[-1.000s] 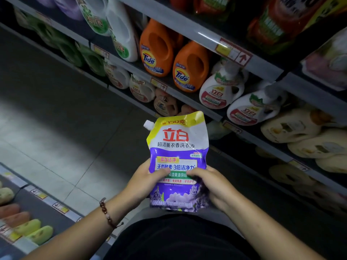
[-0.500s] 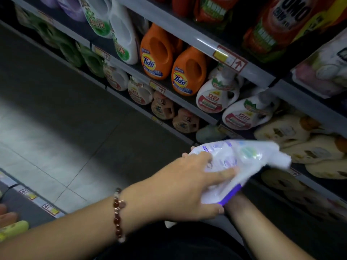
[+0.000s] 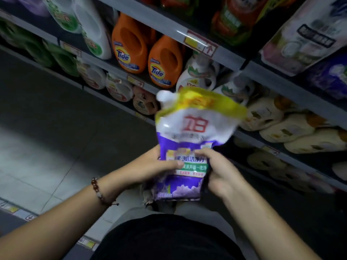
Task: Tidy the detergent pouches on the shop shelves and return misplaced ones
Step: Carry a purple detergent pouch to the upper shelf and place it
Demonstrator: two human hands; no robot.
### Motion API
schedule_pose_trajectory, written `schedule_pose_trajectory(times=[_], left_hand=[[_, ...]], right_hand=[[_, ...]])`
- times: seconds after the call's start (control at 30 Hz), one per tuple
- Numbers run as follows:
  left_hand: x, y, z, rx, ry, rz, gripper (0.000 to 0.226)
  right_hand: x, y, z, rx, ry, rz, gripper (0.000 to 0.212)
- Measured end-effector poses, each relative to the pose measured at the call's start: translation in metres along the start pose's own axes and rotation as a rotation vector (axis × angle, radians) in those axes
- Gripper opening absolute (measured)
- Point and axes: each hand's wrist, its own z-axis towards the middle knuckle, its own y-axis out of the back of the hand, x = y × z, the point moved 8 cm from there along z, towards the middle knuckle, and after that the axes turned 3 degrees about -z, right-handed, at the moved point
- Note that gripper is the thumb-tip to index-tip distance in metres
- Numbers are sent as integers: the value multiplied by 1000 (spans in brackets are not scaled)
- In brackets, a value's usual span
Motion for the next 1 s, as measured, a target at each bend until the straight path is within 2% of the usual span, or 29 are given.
schedule_pose_trajectory(times=[0.13,0.27,0.4,0.53,0.63,0.77,0.87,1.0], left_hand=[[12,-4,8,-91,3,-247,52],[-17,-24,25,-96,-49,-235,50],[-81,-62,51,-76,-177,-222,47],[-146,-114,72,-79,-290,-254,42],[-191,-159,82,-66,-368,-256,31],[-248,-219,88,9,-466,-217,35],[-285,-259,91,88,-503,-187,43],[-326,-306,89,183,-519,-163,45]], right_hand=[[30,8,-36,30,214,-203,21],[67,25,-67,-46,388,-341,18],[116,66,-98,-200,595,-432,13],[170,115,-151,-393,839,-580,51],[209,145,-203,-615,987,-807,61],[246,172,-262,-880,1138,-1131,67],[269,199,-294,-963,1187,-1190,64],[305,240,-334,-955,1243,-1116,59]])
